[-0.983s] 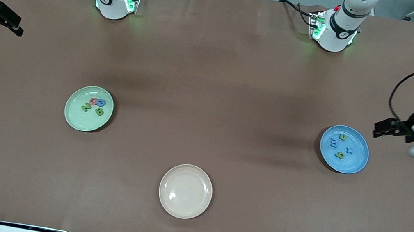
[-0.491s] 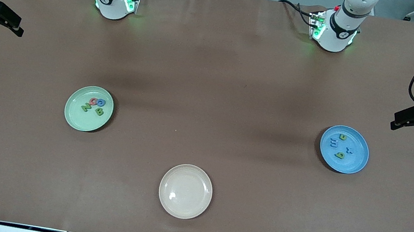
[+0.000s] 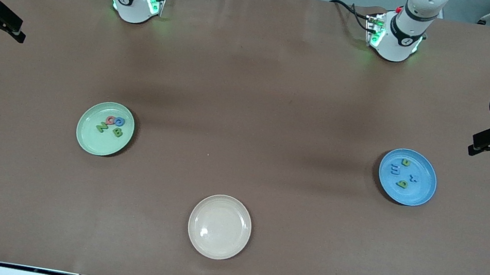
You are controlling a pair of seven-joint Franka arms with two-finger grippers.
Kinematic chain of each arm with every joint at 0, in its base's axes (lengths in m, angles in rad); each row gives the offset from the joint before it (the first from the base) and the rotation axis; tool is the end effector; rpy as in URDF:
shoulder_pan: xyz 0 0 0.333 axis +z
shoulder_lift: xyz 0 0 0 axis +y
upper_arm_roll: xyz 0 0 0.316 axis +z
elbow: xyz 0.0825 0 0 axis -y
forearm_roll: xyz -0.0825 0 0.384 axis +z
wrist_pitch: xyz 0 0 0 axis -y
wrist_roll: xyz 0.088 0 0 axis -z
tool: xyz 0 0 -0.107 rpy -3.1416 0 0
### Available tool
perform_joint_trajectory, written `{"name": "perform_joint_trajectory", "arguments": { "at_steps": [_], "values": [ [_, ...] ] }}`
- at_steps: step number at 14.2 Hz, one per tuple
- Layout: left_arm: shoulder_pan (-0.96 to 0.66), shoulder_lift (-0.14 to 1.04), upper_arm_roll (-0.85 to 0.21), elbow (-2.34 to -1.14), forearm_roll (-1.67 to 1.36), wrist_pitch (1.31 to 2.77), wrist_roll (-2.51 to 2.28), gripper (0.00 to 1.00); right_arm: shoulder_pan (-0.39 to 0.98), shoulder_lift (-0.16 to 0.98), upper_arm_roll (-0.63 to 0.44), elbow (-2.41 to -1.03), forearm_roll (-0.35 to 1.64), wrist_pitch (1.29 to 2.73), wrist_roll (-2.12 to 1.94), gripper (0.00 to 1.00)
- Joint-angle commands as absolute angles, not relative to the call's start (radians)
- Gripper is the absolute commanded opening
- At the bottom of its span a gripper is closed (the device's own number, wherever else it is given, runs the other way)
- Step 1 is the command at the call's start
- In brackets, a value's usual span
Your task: Sort upper and lower case letters into plates
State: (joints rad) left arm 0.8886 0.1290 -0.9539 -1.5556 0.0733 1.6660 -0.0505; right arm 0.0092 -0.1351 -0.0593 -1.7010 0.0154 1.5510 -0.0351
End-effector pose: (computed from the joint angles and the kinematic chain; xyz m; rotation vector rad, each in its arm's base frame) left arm 0.5870 -0.0011 0.5956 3.1071 -0.0228 0.0526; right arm 0.5086 -0.0259 0.6332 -3.1174 0.0222 0.0220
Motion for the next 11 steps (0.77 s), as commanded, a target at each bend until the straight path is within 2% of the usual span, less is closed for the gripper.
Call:
{"name": "perform_joint_trajectory", "arguments": {
  "at_steps": [1,5,6,8,11],
  "values": [
    [0.887,0.118,-0.951,-1.545,0.094,1.658,-0.041,1.00,-0.005,-0.110,-0.049,-1.666,0.029,1.546,-0.025,1.00],
    [0.859,0.135,-0.921,-1.539,0.089,1.658,-0.037,1.00,-0.003,-0.095,-0.049,-1.654,0.028,1.546,-0.028,1.00],
    [0.807,0.135,-0.860,-1.520,0.086,1.658,-0.035,1.00,-0.005,-0.095,-0.049,-1.652,0.028,1.546,-0.028,1.00],
    [0.622,0.133,-0.687,-1.508,0.086,1.657,-0.037,1.00,-0.006,-0.092,-0.049,-1.654,0.026,1.546,-0.026,1.00],
    [0.243,0.115,-0.303,-1.502,0.080,1.643,-0.037,1.00,-0.003,-0.094,-0.049,-1.661,0.026,1.543,-0.026,1.00]
  ]
}}
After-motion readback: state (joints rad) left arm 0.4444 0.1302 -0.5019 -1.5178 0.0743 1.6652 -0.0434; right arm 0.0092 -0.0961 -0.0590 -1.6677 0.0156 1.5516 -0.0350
